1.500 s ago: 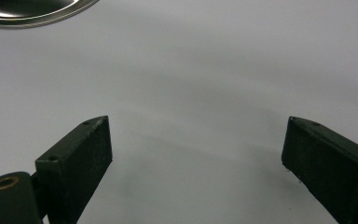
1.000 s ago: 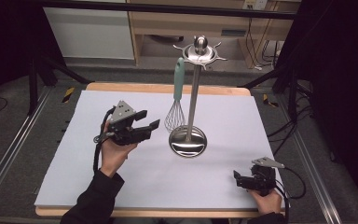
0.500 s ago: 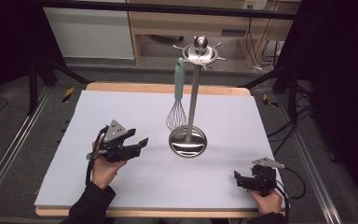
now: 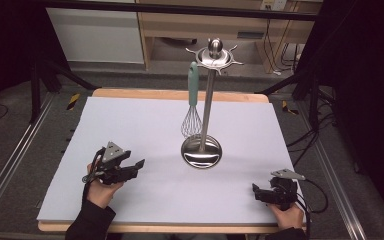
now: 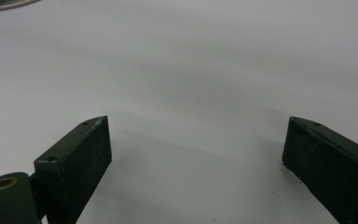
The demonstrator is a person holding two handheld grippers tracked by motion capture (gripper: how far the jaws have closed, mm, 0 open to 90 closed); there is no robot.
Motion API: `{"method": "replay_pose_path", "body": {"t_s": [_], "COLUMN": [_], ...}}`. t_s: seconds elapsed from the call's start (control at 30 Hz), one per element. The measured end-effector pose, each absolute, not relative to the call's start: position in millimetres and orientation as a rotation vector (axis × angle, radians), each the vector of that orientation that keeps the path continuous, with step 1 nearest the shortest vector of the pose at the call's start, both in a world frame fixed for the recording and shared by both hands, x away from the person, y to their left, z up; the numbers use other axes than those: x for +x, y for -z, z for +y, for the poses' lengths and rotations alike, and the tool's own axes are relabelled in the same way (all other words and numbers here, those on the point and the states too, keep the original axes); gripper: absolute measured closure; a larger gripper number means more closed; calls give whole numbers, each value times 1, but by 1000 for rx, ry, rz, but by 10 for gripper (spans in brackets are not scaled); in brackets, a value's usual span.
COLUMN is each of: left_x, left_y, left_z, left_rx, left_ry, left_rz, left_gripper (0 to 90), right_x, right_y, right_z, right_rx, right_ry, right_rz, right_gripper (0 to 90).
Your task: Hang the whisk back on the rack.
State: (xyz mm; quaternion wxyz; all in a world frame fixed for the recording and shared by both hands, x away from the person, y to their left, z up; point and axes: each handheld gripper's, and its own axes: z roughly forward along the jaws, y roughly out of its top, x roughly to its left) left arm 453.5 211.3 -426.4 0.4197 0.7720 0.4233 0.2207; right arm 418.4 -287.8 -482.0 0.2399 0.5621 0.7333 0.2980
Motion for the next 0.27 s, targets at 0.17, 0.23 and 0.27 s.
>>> {"method": "replay_pose_path", "body": {"t_s": [0.17,0.23,0.27], "left_x": [452,451,451], "left_y": [435,437,439], "left_z": [230,236,239], "left_rx": [1923,1918,1912], "left_ry": [-554,-561,-559], "left_rz": [1118,1141,1151], "left_gripper": [374,373,371], "right_x": [420,420,421], "right_y": [484,484,484], "right_z": [-290,-291,-291], "right_rx": [1564,1558,1561], "right_ry": [-795,-791,-787], "right_rz": [2000,2003,2002], "right_gripper": [84,84,84]}}
